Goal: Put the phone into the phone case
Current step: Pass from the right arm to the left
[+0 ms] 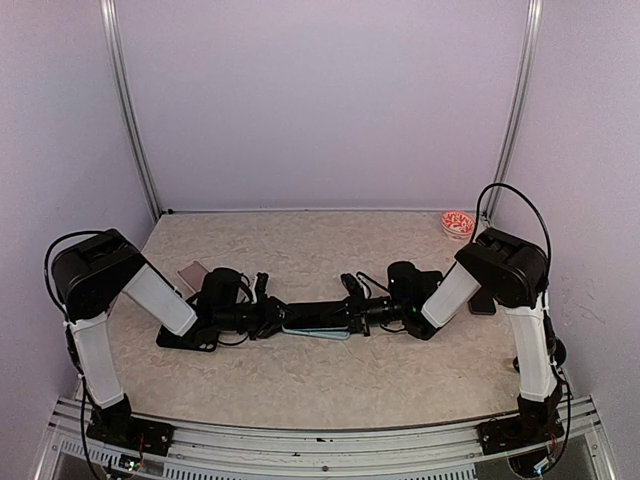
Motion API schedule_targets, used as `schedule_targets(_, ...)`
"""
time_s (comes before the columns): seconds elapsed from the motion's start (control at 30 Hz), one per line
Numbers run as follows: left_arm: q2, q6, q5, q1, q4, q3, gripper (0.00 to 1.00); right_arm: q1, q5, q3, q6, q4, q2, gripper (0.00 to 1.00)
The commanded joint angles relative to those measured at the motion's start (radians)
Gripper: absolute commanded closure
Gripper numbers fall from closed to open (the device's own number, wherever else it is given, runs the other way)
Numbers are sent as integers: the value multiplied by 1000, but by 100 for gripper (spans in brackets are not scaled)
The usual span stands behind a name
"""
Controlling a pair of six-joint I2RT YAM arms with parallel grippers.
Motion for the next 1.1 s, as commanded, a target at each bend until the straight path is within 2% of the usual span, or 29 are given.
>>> schedule_targets(0.0, -11, 0, 109, -22, 193, 14, 72, 23, 10, 16, -23, -40, -7, 100)
schedule_targets(0.13, -9, -7, 118, -20, 218, 10, 78, 23, 11, 20, -38, -71, -10, 100)
schedule_targets(0.57, -10, -29, 128, -17, 280, -8, 91, 23, 46, 63, -193, -334, -68, 80)
schedule_targets(0.73, -12, -33, 128, -14, 289, -12, 95, 20, 76, 88, -279, -491, -107, 77)
schedule_targets(1.07, -14, -39, 126, -11, 295, -17, 100, 21, 127, 124, -380, -678, -160, 75)
